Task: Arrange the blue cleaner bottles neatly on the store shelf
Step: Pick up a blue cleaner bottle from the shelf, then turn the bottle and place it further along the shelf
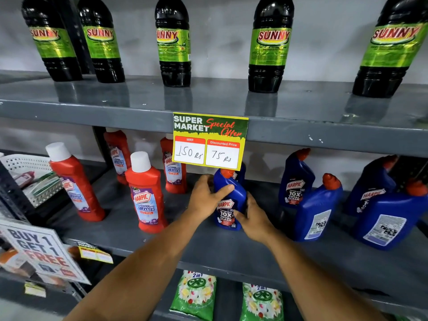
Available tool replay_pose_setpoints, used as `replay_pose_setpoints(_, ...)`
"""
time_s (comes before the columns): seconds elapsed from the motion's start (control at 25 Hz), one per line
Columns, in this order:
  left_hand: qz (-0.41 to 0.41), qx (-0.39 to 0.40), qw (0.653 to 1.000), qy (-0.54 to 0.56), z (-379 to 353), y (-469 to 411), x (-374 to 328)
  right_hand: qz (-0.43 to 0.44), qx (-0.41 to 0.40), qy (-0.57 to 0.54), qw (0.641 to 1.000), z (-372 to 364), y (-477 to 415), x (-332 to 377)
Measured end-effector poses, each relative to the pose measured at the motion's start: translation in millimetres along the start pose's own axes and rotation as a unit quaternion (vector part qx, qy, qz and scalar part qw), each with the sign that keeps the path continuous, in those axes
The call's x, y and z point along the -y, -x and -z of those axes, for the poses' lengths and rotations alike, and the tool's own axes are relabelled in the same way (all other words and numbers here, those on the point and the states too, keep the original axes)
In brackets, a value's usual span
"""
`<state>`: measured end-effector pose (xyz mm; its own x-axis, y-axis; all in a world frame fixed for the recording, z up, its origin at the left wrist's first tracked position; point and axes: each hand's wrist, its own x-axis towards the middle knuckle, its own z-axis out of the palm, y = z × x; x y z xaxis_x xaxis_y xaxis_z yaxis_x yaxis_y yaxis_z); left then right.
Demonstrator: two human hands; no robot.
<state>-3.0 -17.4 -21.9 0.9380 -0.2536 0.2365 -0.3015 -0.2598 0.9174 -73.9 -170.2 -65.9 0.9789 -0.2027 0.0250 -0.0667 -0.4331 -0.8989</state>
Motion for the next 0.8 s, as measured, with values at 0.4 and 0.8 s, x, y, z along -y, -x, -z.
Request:
replay_pose_setpoints(0.4, -0.205, 0.202, 0.948, -0.137, -117.3, 45.9, -65.6, -0.096, -0.527, 0.056, 0.842, 49.7, 67.3, -48.7)
replay_pose_setpoints(0.8, -0.005, 0.157, 0.988, -0.005, -192.8, 9.7, -83.8, 0.004, -0.362, -0.036, 0.932, 96.3, 67.2, -67.1)
